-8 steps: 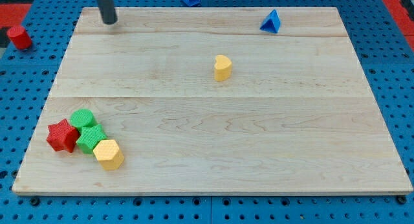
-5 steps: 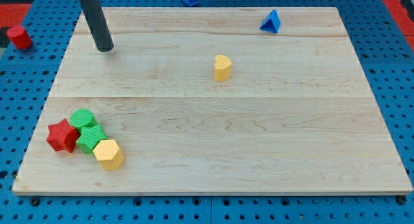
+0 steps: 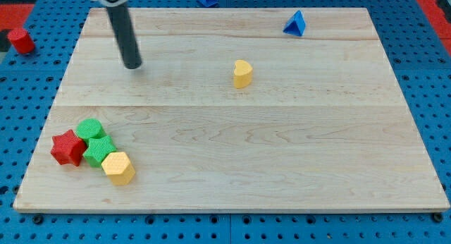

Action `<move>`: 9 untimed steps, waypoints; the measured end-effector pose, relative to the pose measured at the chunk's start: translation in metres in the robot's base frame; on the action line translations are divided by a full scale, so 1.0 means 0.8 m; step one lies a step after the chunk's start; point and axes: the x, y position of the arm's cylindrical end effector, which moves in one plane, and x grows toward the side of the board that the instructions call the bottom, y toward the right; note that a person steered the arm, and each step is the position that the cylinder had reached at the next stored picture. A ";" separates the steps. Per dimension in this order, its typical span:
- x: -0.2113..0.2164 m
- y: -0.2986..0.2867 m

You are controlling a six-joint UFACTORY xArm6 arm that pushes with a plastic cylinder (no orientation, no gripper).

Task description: Push green circle downwards

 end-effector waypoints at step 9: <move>0.301 0.157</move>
